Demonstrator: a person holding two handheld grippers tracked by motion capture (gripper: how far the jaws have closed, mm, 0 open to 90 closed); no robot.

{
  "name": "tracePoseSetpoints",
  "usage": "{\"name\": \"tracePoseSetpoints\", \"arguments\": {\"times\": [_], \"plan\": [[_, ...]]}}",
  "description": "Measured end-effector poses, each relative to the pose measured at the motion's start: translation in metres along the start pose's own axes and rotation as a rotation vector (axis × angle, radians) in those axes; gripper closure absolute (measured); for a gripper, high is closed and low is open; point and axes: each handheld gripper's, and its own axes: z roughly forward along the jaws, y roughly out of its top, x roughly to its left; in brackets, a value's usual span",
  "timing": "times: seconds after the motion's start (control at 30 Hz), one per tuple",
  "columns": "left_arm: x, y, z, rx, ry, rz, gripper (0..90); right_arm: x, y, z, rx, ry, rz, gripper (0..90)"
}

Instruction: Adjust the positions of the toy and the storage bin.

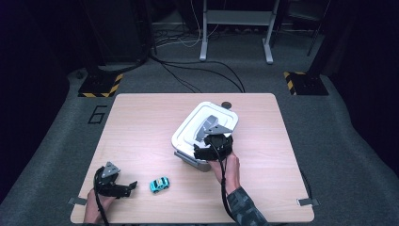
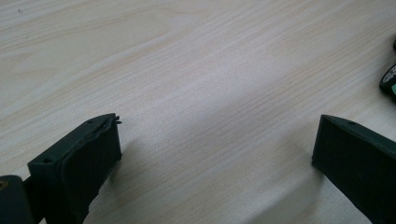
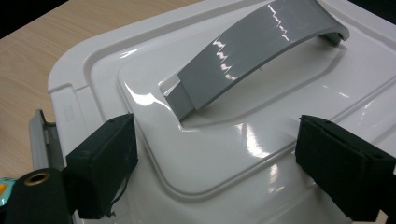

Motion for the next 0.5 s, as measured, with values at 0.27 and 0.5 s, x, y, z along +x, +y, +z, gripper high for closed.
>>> {"name": "tracePoseSetpoints", "arguments": {"times": [0.27, 0.5], "plan": [[0.000, 0.000, 0.000, -0.003, 0.001, -0.001, 0.6, 0.007, 0.001, 0.001, 0.000, 0.006, -0.005, 12.2], [0.000, 0.000, 0.000, -0.003, 0.001, 0.003, 0.6, 0.012, 0.000, 0.001, -0.003, 0.010, -0.016, 12.2]]}}
